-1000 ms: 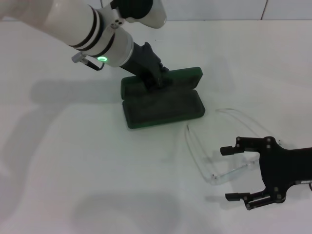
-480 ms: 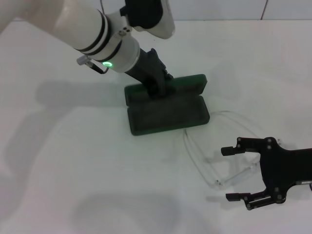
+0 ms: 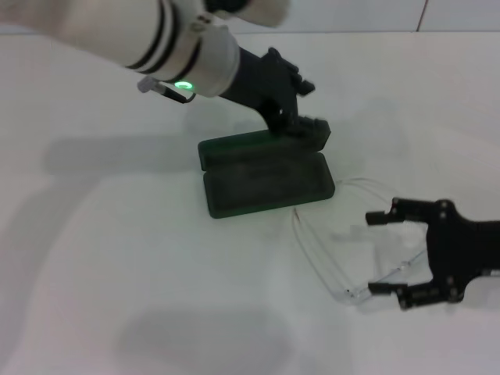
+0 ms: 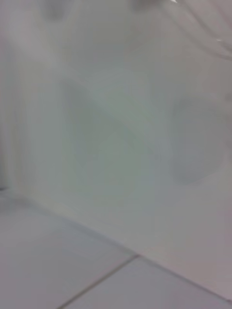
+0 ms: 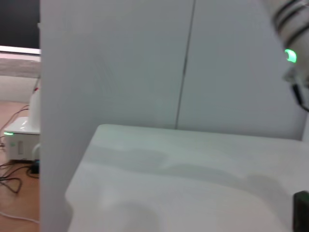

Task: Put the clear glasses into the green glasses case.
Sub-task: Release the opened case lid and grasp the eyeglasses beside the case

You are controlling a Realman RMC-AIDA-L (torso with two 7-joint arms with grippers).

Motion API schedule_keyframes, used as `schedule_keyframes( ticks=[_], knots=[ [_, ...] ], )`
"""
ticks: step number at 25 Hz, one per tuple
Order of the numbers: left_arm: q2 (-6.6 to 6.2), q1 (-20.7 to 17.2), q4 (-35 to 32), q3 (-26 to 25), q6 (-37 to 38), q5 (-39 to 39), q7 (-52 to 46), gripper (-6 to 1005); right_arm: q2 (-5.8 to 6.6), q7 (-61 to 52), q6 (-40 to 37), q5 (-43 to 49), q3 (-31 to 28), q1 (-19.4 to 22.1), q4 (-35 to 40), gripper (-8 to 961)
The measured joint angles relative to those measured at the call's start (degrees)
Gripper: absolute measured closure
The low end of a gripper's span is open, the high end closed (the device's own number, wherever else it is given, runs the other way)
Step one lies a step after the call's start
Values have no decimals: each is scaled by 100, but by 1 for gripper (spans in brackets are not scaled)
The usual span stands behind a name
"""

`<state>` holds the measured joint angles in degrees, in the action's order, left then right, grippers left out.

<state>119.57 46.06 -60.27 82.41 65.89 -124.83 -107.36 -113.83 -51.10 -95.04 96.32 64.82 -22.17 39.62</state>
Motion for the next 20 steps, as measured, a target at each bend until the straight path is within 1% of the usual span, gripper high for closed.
schedule_keyframes(
  ticks=[1,2,3,4,5,8,11,14,15,16,17,19,20],
  knots=[
    [4,-176,-163,-48,4,191,64,507,3,-5,-11,-7,-89,-24,30,110],
    [12,-460,-396,-126,1,536,219,484,13,-21,-25,-12,-175,-59,55,110],
    [21,-824,-584,-225,0,1027,496,462,36,-49,-36,-20,-273,-107,91,110],
    [19,-1094,-637,-302,-1,1551,769,440,68,-131,-40,-13,-345,-161,148,110],
    [13,-1326,-622,-362,6,2065,1052,440,109,-229,-44,18,-402,-224,218,110],
    [2,-1983,-226,-587,117,3528,1989,439,385,-741,-206,353,-442,-622,519,110],
    [10,-2349,491,-795,285,4494,2577,439,620,-1201,-640,1082,-459,-1114,885,110],
    [-4,-2407,1121,-991,448,4819,2832,438,719,-1708,-944,1826,-510,-1465,1427,110],
    [-1,-2425,1327,-1097,534,4898,2977,438,717,-1864,-1005,2079,-505,-1572,1626,110],
    [-1,-2425,1327,-1097,534,4898,2977,438,705,-2007,-1061,2326,-493,-1681,1813,110],
    [12,-2469,1774,-1319,769,5073,3358,438,655,-2176,-1161,2654,-459,-1811,2041,110],
    [12,-2479,1953,-1401,886,5171,3500,437,520,-2398,-1348,3217,-413,-2008,2425,110],
    [11,-2482,2029,-1434,929,5215,3549,437,416,-2452,-1434,3468,-397,-2083,2584,110]
  ],
)
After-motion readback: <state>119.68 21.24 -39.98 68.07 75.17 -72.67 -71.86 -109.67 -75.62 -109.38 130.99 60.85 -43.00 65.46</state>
